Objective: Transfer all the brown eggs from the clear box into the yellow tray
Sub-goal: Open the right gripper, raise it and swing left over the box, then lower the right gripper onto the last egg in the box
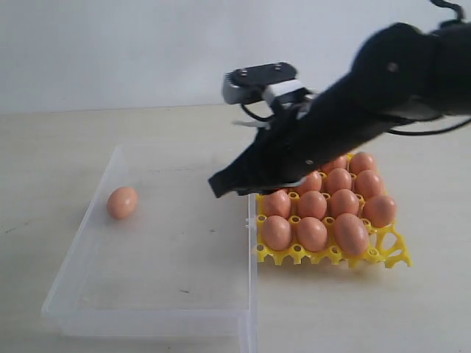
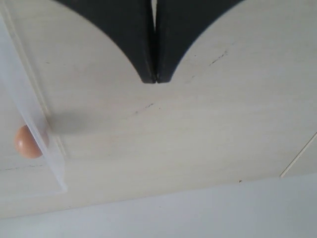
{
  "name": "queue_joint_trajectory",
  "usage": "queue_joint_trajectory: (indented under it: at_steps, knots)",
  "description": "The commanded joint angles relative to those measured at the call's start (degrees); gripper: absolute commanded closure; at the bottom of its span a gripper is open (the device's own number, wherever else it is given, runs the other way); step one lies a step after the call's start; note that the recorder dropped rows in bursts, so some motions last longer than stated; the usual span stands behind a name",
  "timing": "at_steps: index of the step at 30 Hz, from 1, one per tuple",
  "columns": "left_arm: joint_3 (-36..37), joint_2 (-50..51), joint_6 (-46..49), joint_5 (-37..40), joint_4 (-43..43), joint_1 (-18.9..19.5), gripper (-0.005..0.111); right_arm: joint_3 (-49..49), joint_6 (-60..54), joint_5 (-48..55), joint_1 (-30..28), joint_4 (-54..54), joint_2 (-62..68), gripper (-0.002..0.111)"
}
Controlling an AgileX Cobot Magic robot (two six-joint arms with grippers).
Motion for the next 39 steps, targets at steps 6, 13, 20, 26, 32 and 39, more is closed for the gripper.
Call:
queue_joint_trajectory:
  at_steps: [6,13,20,26,32,39]
  knots:
    - [-0.2,-0.3,-0.3,-0.4,-0.1,0.1,0.107,-34.9,4.9,24.7,3.7,1.0,22.7,0.080]
    - [-0.2,-0.3,-0.3,-0.4,-0.1,0.1,0.107,-50.7,13.7,24.8,4.1,1.9,33.1,0.053]
    - [-0.2,-0.3,-0.3,-0.4,-0.1,0.1,0.107,-57.4,17.6,22.9,4.1,6.0,40.2,0.053]
    - [-0.2,-0.3,-0.3,-0.4,-0.1,0.1,0.107,-57.9,18.0,18.6,4.1,11.4,44.8,0.053]
    - [-0.2,-0.3,-0.3,-0.4,-0.1,0.1,0.107,-57.9,18.5,16.3,4.1,12.5,46.5,0.053]
    - [-0.2,-0.3,-0.3,-0.4,-0.1,0.1,0.107,-57.9,18.5,15.6,4.1,12.0,47.8,0.053]
